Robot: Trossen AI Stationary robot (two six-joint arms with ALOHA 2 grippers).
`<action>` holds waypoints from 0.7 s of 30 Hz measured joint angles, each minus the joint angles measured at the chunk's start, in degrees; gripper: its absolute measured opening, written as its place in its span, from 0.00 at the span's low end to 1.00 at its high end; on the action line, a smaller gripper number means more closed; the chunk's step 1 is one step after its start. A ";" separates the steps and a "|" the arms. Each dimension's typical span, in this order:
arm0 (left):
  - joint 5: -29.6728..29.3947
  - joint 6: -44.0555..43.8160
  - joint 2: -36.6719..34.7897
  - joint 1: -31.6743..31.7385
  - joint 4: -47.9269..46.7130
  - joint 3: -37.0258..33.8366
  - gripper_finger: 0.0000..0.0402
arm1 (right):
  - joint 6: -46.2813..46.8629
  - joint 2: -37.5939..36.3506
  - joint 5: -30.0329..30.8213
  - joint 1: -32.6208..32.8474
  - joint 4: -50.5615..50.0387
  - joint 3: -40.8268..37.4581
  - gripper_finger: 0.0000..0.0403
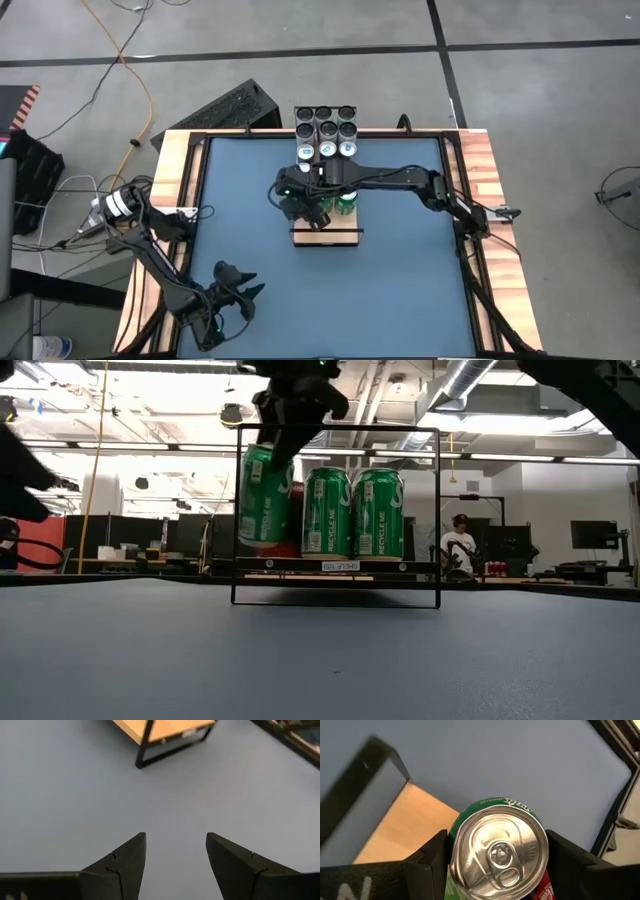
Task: Place canned beverage on shelf
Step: Put the green soda can on the shelf aligned with the other green soda cans
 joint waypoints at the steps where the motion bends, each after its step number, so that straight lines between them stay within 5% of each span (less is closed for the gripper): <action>1: -0.17 -0.72 -0.01 0.48 0.06 0.00 0.48 | -1.04 0.00 -0.01 -0.22 -0.33 0.00 0.60; 15: 0.06 -1.82 0.00 5.62 -1.18 0.00 0.48 | -3.19 0.00 -6.08 -4.85 -1.97 -0.30 0.60; 21: 0.08 -1.70 0.00 6.42 -2.12 0.00 0.48 | -3.28 0.00 -7.91 -5.30 -2.19 -0.31 0.67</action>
